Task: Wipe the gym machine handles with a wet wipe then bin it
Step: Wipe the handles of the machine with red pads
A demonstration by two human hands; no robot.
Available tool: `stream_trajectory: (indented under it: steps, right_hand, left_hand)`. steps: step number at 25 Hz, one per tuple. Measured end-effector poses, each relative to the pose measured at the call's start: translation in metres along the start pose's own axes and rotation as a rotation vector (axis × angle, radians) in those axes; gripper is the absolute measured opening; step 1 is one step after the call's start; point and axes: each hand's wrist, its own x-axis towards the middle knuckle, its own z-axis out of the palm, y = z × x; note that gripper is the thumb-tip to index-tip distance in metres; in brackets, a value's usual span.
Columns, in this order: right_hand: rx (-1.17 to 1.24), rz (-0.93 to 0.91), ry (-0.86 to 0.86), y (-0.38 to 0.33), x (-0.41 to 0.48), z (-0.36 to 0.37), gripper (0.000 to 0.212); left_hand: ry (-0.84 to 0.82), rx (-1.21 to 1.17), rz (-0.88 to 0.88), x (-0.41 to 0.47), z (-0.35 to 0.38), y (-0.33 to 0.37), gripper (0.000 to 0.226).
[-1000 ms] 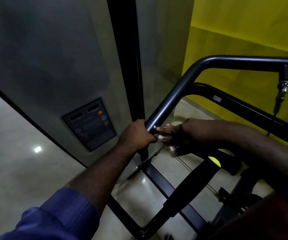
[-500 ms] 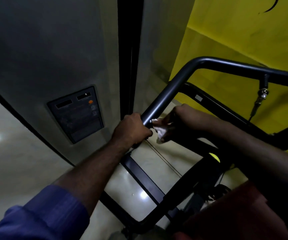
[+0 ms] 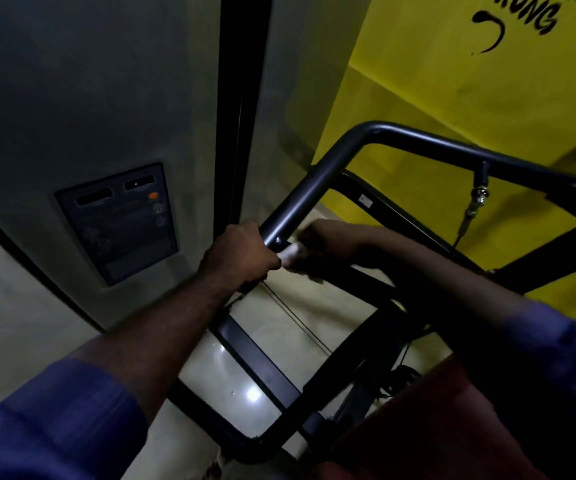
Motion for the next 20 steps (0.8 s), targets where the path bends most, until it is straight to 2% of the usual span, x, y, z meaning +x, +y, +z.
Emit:
stream_trajectory:
  steps: [2,3,5,7,9,10,13,17,20]
  right_hand:
    - [0.14,0.026,-0.185,0.004,0.035,0.0,0.011]
    - [0.158,0.04,-0.228,0.01,0.036,0.0,0.012]
    - [0.115,0.056,-0.274,0.031,0.002,0.005,0.031]
    - [-0.022,0.073,-0.289,0.057,-0.051,0.002,0.034]
    - [-0.201,0.033,-0.197,0.08,-0.095,-0.004,0.042]
    - [-0.209,-0.025,-0.195,0.084,-0.105,-0.006,0.051]
    - [0.043,0.085,-0.325,0.052,-0.072,-0.002,0.061]
    - [0.202,0.1,-0.239,0.034,0.002,0.011,0.032]
    - [0.157,0.09,-0.238,0.054,-0.038,0.009,0.033]
  left_hand:
    - [0.006,-0.014,0.006,0.001,0.001,-0.002,0.054]
    - [0.01,-0.015,0.009,0.001,0.001,-0.003,0.054]
    - [0.002,-0.002,0.002,0.002,0.001,-0.003,0.053]
    - [-0.014,0.019,-0.002,0.006,0.002,-0.003,0.055]
    - [-0.027,0.012,0.014,0.007,0.002,-0.003,0.055]
    - [-0.023,0.006,0.018,0.007,0.002,-0.003,0.053]
    - [-0.027,0.006,0.005,0.006,0.002,-0.002,0.048]
    - [-0.017,0.028,0.001,0.003,0.001,0.0,0.058]
    - [-0.021,0.044,0.007,0.005,0.003,-0.001,0.06]
